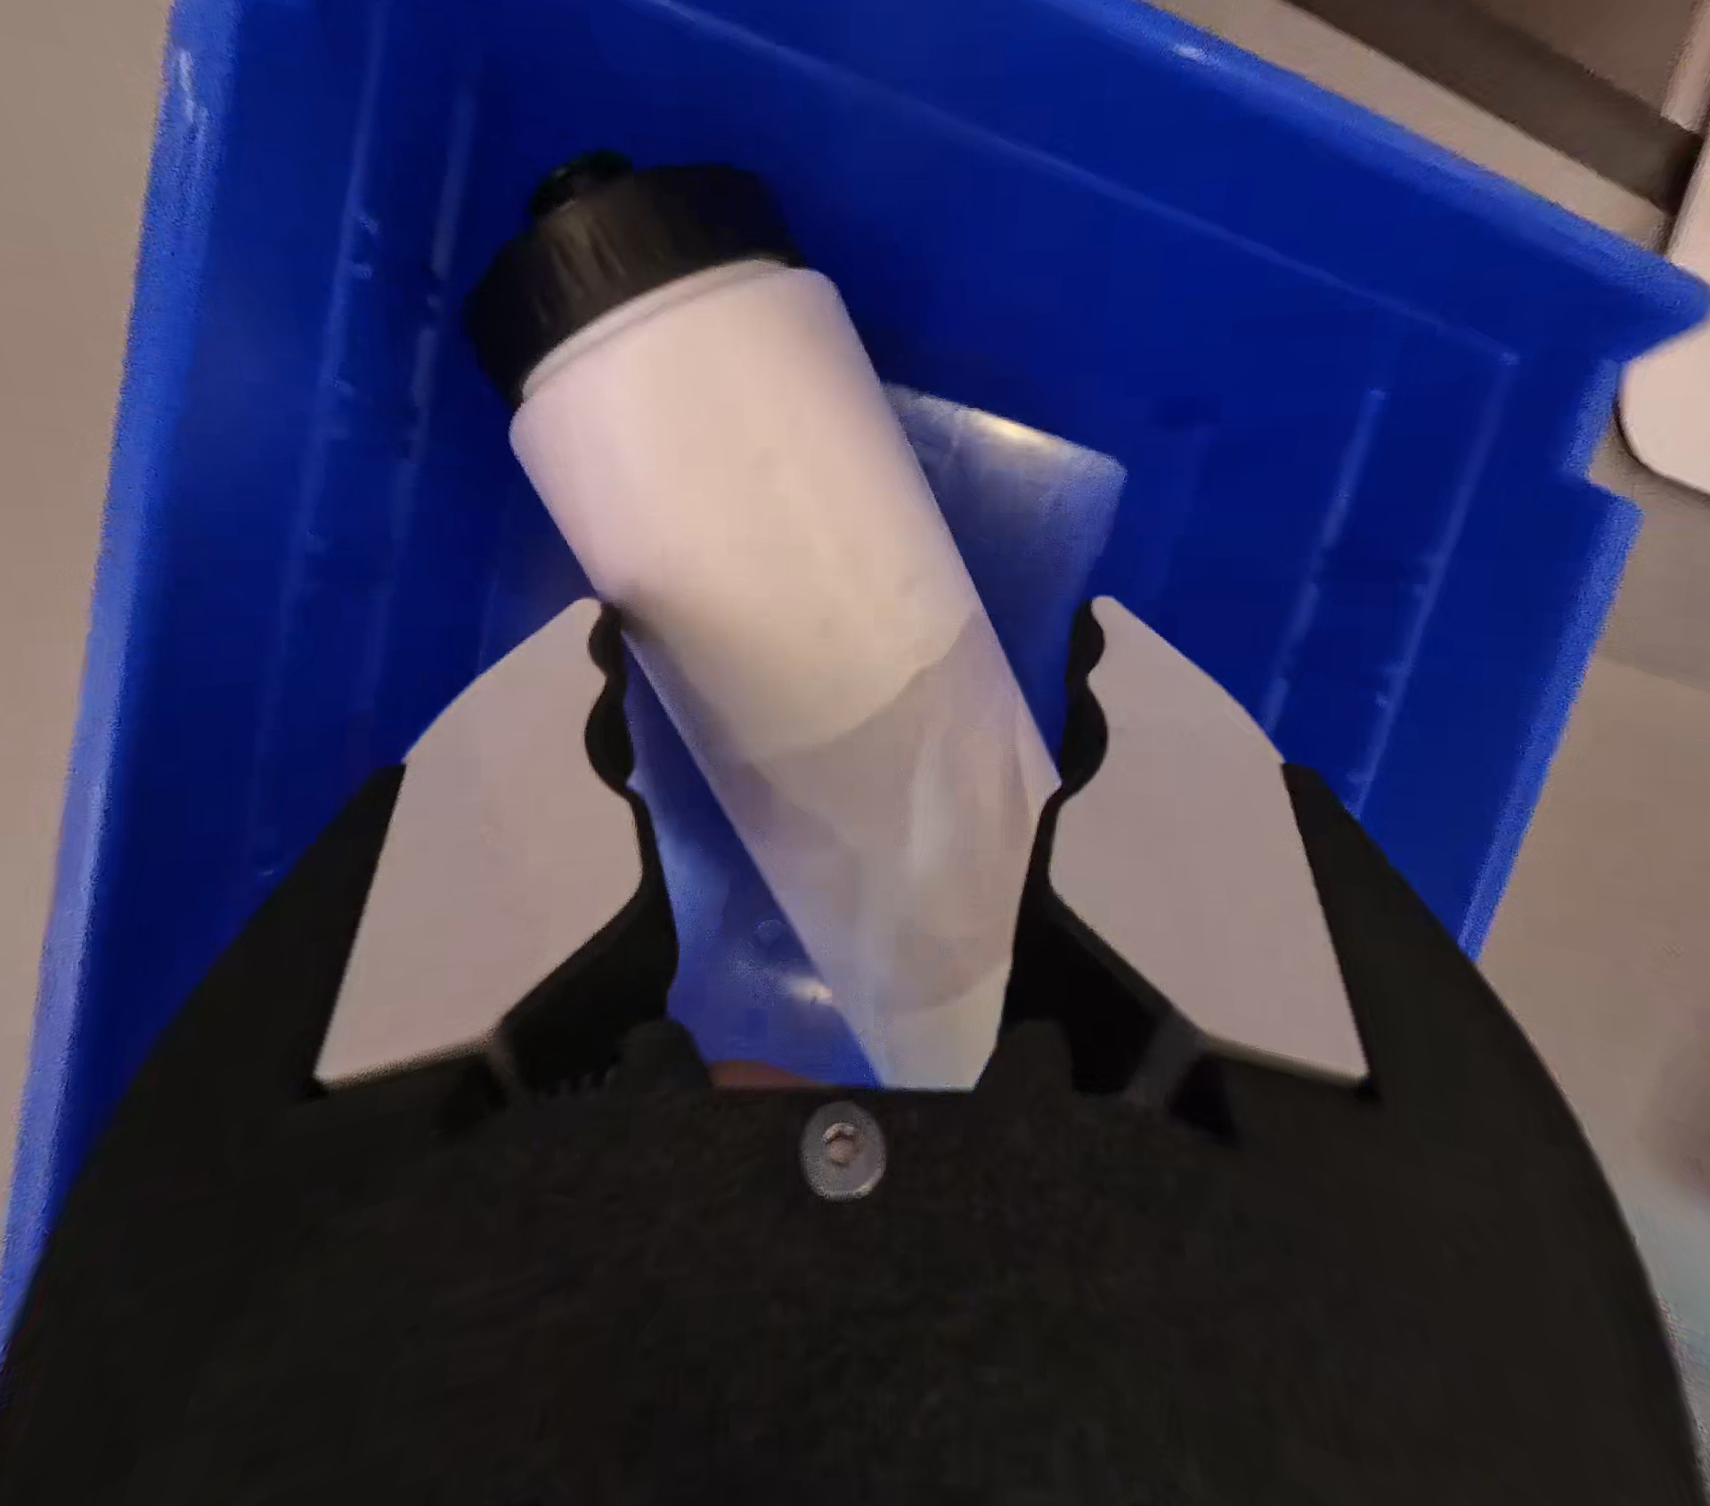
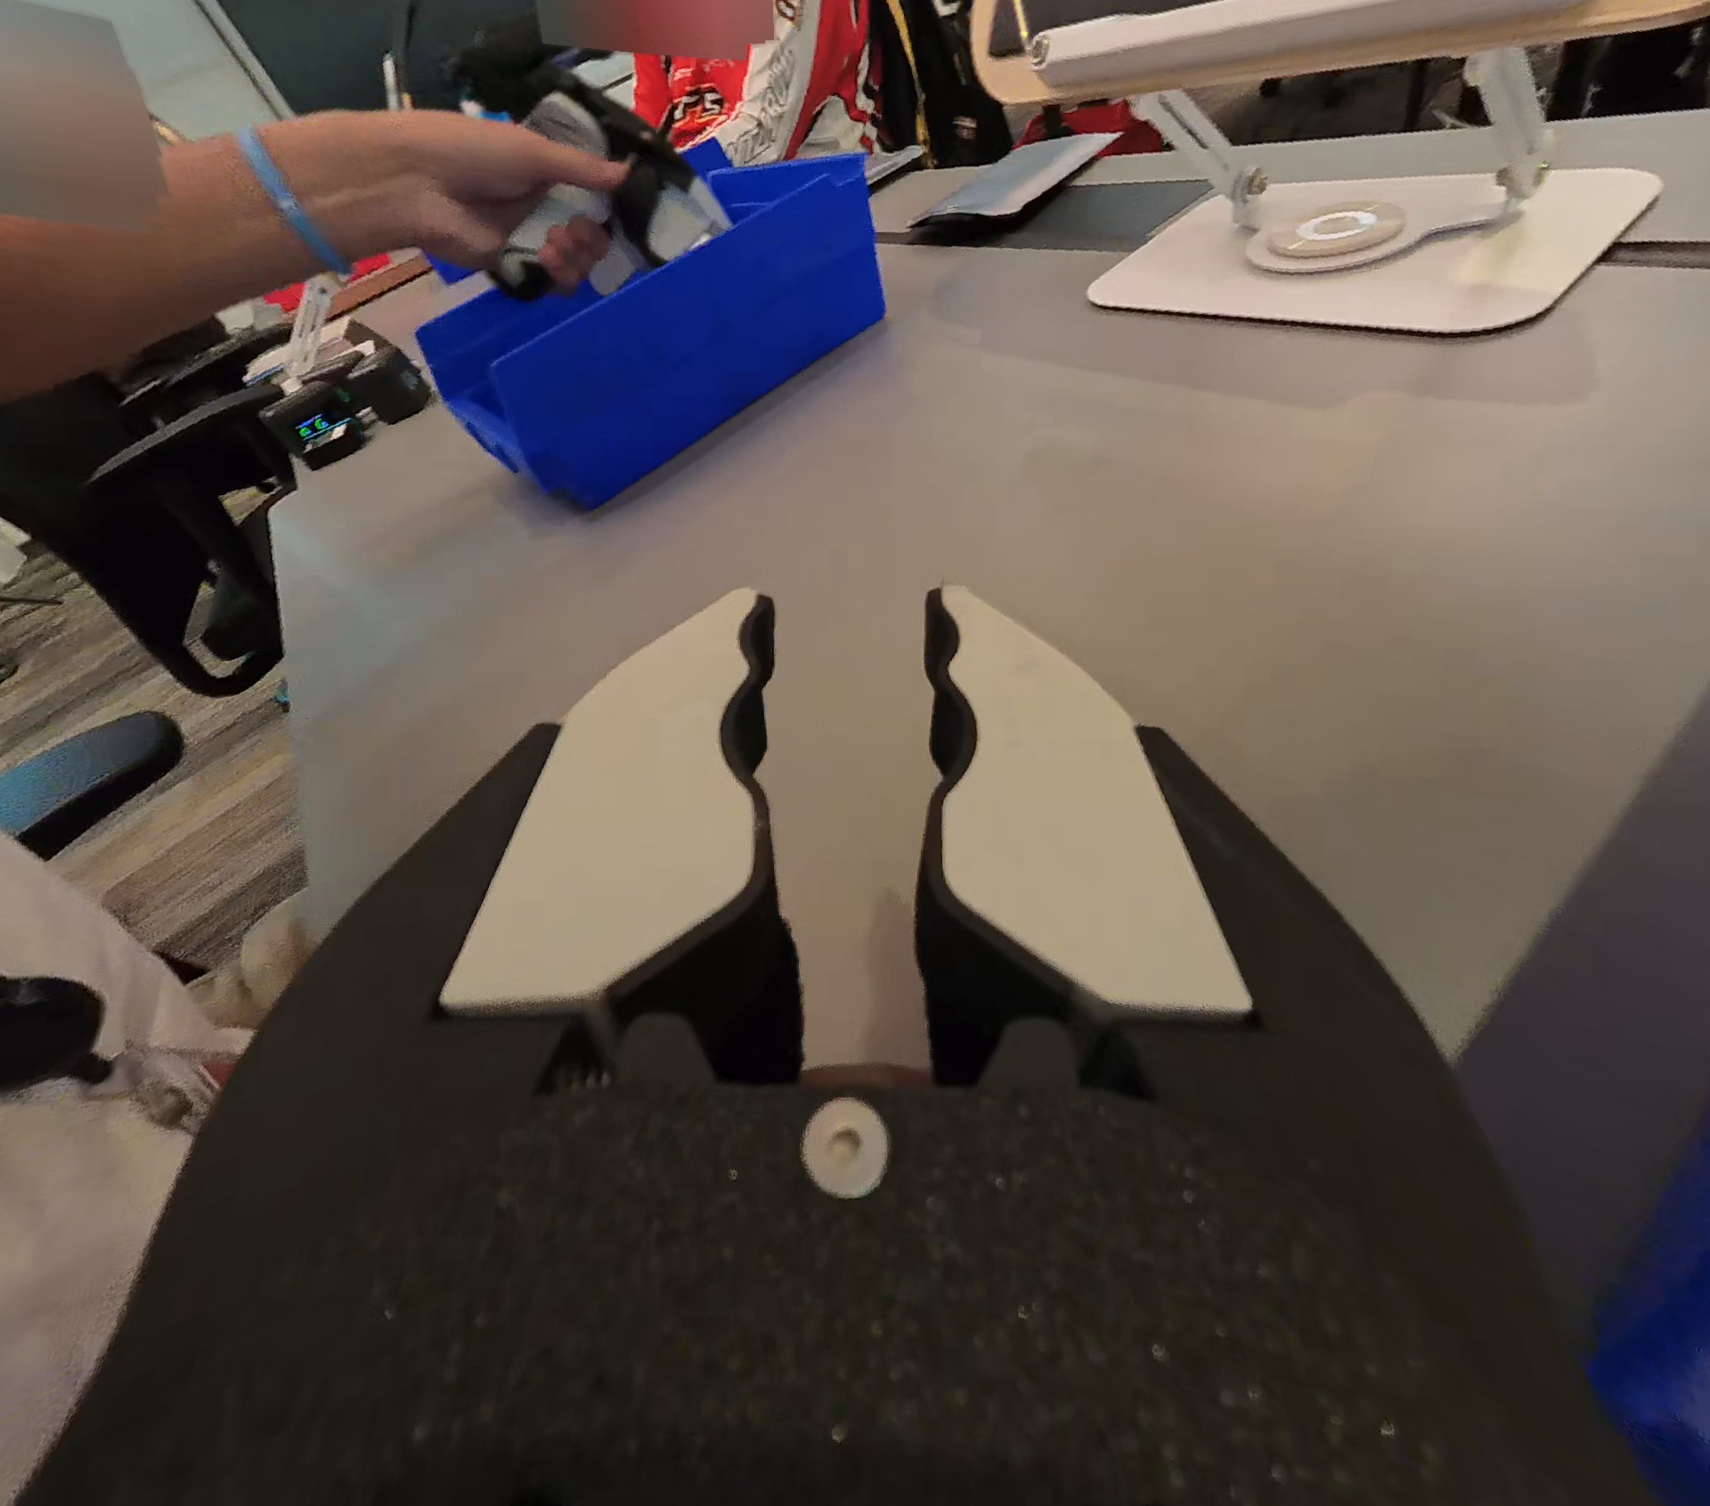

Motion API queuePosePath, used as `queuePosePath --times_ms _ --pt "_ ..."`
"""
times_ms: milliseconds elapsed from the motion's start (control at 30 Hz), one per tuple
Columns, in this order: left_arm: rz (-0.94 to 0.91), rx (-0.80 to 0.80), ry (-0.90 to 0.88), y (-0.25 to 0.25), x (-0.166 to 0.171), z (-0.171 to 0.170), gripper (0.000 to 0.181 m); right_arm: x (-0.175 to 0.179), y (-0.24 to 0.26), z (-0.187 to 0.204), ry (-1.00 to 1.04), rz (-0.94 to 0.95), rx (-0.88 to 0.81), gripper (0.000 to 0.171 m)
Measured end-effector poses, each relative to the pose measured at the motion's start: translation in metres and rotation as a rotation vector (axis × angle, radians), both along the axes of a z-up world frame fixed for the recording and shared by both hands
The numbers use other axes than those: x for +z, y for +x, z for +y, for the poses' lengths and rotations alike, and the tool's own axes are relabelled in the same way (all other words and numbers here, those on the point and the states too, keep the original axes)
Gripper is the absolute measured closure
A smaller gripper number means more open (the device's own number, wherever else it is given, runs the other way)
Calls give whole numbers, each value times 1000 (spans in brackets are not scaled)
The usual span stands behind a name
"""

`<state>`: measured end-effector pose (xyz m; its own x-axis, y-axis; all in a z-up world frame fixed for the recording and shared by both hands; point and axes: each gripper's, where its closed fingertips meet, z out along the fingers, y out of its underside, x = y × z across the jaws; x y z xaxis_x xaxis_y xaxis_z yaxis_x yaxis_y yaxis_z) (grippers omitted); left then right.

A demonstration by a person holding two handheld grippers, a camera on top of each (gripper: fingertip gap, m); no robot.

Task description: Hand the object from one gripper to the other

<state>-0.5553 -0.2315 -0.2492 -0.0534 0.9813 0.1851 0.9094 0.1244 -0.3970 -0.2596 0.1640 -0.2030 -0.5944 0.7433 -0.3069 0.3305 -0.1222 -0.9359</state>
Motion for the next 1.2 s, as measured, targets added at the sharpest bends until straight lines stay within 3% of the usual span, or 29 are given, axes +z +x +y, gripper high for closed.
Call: queuePosePath --times_ms 67,167,267,533,667,933,1067,1200 --pt "-52 38 -21 -5 -6 -2 86 -2 9 -2 -4 -6 25 140" --pt "-138 93 -69 -4 -24 -14 93 0 18 -4 -18 -4 50 139" --pt "-221 96 -8 3 -42 -6 85 0 21 -5 -11 5 62 139" --pt "-209 -77 57 12 -40 -1 80 0 25 -13 -82 -44 107 139" --pt "-10 -158 -96 7 -8 -15 82 -1 22 -11 -99 -56 98 140" --pt "422 -242 -245 16 96 -13 82 0 10 -9 -117 -53 67 141" --pt "594 -290 -225 36 132 15 82 3 3 -17 -89 -31 70 142" --pt "720 -401 -189 63 145 69 82 13 -10 -31 -34 -3 99 135"
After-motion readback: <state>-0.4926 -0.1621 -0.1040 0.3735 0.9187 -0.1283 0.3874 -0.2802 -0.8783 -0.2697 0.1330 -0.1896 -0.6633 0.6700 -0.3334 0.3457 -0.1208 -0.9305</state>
